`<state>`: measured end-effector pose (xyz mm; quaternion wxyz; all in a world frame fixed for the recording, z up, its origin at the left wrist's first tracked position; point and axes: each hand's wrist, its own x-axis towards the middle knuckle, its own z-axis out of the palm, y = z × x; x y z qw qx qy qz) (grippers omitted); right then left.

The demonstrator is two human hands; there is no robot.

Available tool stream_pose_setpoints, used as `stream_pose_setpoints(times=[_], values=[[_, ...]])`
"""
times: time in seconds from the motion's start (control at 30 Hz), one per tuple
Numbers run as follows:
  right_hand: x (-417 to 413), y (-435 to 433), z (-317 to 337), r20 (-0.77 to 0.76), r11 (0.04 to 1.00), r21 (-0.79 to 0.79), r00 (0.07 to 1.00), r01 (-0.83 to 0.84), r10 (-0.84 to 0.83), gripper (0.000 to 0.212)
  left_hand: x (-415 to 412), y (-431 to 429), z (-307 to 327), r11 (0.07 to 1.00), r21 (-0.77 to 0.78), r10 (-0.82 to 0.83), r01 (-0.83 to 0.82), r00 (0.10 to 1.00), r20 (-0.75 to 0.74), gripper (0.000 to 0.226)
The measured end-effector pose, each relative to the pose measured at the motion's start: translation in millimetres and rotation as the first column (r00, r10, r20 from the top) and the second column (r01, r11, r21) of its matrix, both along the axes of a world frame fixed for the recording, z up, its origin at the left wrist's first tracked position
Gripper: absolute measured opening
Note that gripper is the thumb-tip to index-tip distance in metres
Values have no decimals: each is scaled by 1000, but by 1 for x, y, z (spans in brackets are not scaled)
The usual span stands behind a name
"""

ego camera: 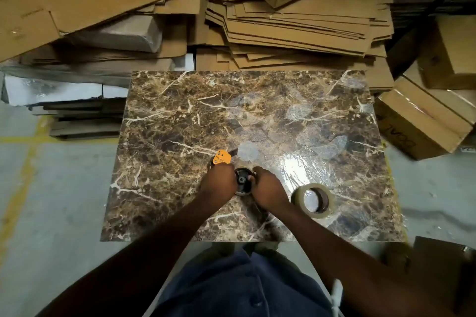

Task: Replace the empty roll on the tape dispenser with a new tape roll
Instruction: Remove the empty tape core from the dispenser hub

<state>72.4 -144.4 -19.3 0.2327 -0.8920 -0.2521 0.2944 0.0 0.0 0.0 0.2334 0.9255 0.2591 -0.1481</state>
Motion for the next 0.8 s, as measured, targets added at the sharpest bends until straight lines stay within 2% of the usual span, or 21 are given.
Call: stream_pose_setpoints(times=[0.1,0.17,0.3,0.53,0.7,0.8], values=[[0,-1,1,-77,997,35,995,62,-59,12,1,-1,-2,995,-99,-26,18,997,-78,35],[0,0,5,-138,996,11,986,92,-90,17,4,-1,-6,991,-136,-9,-4,995,-99,38],[7,4,10,-218,991,-42,967,126,-132,33,14,1,-10,987,-153,20,-42,990,-142,32],[9,6,8,-292,955,-116,909,274,-296,38,13,-4,-27,980,-124,131,-156,974,-187,7],[2,3,10,-259,951,-76,915,298,-308,45,11,-4,-25,963,-170,176,-209,966,-187,22],[1,2,8,-289,944,-85,899,320,-331,43,11,-3,-26,955,-194,189,-223,965,-183,34]])
